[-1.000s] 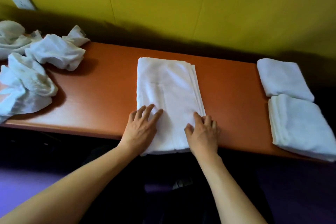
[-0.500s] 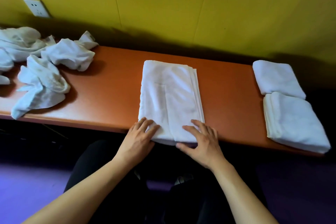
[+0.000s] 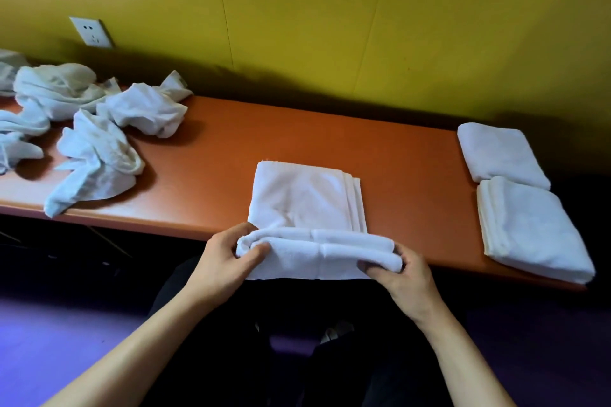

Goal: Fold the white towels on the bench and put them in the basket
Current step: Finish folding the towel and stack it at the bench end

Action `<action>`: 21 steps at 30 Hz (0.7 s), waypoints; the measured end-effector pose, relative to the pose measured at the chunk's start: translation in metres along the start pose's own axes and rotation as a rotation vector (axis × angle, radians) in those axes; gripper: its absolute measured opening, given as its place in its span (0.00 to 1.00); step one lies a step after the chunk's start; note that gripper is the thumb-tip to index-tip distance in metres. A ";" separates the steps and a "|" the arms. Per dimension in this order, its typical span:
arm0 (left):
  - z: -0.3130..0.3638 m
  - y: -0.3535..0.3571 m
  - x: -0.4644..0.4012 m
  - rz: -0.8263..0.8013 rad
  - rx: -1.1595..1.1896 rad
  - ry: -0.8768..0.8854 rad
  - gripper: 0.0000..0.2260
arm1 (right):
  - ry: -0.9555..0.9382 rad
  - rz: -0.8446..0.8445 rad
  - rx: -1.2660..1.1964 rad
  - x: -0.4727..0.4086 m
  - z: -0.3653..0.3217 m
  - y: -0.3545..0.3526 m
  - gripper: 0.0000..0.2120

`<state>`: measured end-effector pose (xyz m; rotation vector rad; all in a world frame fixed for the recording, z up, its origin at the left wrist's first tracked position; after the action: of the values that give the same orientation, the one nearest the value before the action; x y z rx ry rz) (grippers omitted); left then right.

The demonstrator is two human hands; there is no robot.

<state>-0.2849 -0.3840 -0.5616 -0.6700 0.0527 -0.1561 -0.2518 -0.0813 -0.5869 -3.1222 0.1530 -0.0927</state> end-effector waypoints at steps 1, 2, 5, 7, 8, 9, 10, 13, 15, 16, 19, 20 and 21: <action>0.003 -0.002 0.000 -0.051 0.095 -0.015 0.10 | 0.007 0.046 -0.053 -0.001 0.001 -0.001 0.08; 0.004 -0.002 0.001 -0.134 0.189 -0.020 0.11 | 0.024 0.090 -0.090 -0.003 0.003 -0.001 0.06; -0.002 0.001 0.005 -0.400 0.297 -0.009 0.21 | 0.007 0.166 -0.089 -0.014 0.003 0.002 0.02; -0.010 0.006 0.005 -0.472 0.182 0.011 0.23 | -0.016 0.207 -0.111 -0.023 0.000 0.007 0.03; -0.014 0.009 0.002 -0.452 0.098 0.022 0.19 | -0.019 0.224 -0.126 -0.028 -0.001 0.009 0.04; -0.019 0.010 -0.002 -0.391 0.028 0.021 0.14 | -0.021 0.231 -0.136 -0.034 -0.002 0.012 0.05; -0.022 0.010 -0.007 -0.308 -0.028 0.005 0.09 | -0.020 0.234 -0.137 -0.040 -0.003 0.013 0.06; -0.025 0.009 -0.027 -0.141 -0.029 -0.051 0.05 | -0.075 0.270 -0.110 -0.058 -0.010 0.011 0.09; -0.022 0.012 -0.041 -0.091 0.031 -0.066 0.04 | -0.068 0.250 -0.121 -0.071 -0.010 0.006 0.10; -0.022 0.014 -0.048 -0.064 0.048 -0.077 0.05 | -0.020 0.212 -0.145 -0.077 -0.005 0.004 0.10; -0.029 0.022 -0.068 0.004 0.070 -0.141 0.12 | 0.085 0.196 -0.088 -0.093 0.015 0.003 0.11; -0.033 0.025 -0.074 0.022 0.058 -0.163 0.15 | 0.052 0.243 -0.009 -0.098 0.019 0.003 0.11; -0.034 0.026 -0.080 0.051 0.042 -0.179 0.16 | 0.000 0.299 0.051 -0.103 0.021 0.005 0.12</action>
<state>-0.3635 -0.3717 -0.6047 -0.6375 -0.1051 -0.0473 -0.3537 -0.0759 -0.6145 -3.0073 0.6026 -0.0911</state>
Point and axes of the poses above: each hand's wrist, its own x-axis away from the middle knuckle, its own y-axis out of the palm, z = x × y, the point moved 3 cm from there along -x, towards the middle knuckle, and after that the axes turned 14 degrees about -x, right-handed, at the moved point
